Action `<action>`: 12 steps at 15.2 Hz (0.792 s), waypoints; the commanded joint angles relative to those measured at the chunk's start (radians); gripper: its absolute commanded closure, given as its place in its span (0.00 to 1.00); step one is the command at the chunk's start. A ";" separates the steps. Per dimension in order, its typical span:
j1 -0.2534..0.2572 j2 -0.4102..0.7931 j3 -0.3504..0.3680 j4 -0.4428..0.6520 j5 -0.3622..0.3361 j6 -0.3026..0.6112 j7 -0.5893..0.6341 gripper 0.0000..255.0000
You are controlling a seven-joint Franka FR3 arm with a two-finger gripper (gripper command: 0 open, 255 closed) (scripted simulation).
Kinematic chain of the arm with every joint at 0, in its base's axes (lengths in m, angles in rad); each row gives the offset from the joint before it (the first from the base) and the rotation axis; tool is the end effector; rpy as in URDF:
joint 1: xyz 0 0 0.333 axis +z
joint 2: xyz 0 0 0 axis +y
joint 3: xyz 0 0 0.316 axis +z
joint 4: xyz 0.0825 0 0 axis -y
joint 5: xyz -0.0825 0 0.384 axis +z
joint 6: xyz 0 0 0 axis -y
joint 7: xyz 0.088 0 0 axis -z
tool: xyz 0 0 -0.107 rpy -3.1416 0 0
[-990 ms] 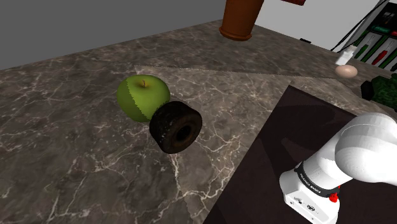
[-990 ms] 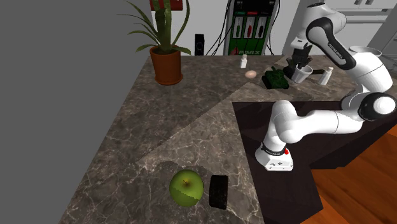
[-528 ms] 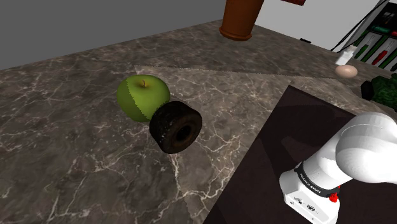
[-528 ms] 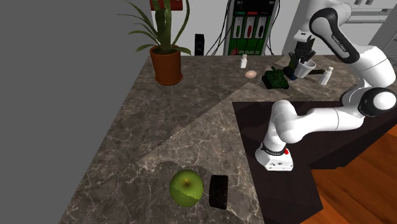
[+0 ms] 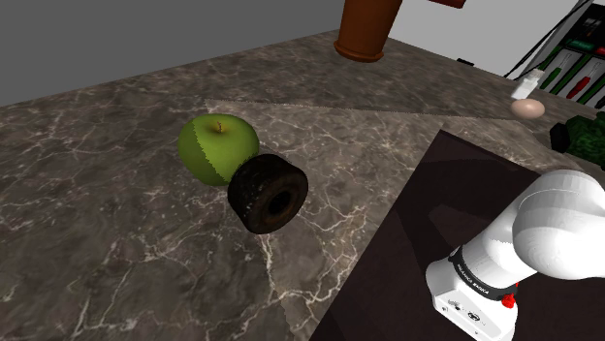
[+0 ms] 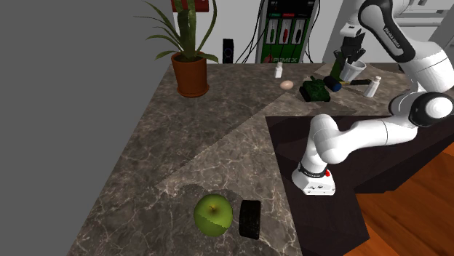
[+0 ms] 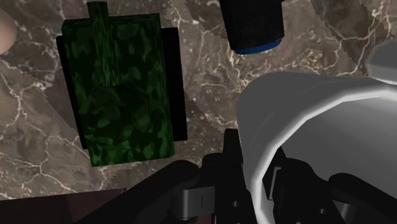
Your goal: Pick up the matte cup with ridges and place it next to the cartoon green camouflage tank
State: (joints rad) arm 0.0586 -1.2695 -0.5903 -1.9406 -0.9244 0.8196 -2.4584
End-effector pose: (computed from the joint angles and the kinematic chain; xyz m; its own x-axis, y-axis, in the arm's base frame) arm -0.0636 -0.3365 0.6705 -0.1034 0.9940 -0.0361 0.9857 0.0976 -0.1377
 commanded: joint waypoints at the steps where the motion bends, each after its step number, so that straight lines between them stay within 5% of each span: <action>1: 0.007 0.024 0.005 0.035 0.003 -0.010 -0.009 1.00; 12: 0.045 0.165 0.028 0.248 0.013 -0.076 -0.072 1.00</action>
State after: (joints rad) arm 0.1013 -1.1183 -0.5662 -1.7153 -0.9119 0.7524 -2.5223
